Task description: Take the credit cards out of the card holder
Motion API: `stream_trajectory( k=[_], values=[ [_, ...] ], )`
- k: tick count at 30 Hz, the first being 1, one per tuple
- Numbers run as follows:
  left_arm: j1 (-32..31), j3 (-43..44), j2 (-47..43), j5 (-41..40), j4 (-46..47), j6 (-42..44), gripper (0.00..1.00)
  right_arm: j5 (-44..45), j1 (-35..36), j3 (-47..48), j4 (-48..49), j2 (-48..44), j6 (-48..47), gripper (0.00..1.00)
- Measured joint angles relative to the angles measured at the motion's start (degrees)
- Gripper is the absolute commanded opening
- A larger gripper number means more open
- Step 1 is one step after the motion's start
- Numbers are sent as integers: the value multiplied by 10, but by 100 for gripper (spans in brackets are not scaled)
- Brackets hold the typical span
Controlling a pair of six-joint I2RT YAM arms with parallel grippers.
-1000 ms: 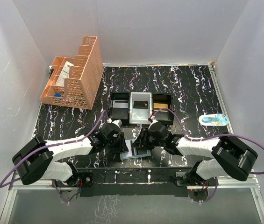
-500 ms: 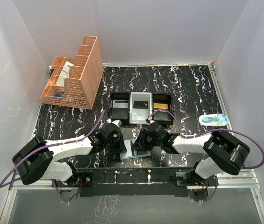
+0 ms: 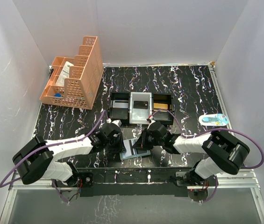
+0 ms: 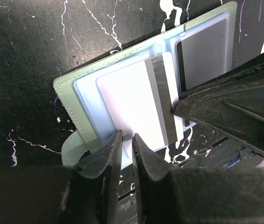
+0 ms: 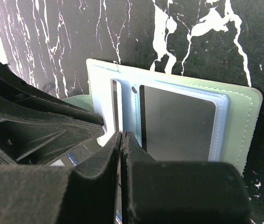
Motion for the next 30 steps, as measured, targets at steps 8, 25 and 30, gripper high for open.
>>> stream_trajectory(
  k=[8,25,30],
  values=[
    [0,2,1,-1,-4,2,14,-7,-8,-8,9,-2,2,0],
    [0,10,-9,-1,-21,20,25,-17,-28,-28,9,-31,3,0],
    [0,29,-20,7,-22,30,28,-25,-28,-28,20,-26,9,0]
  ],
)
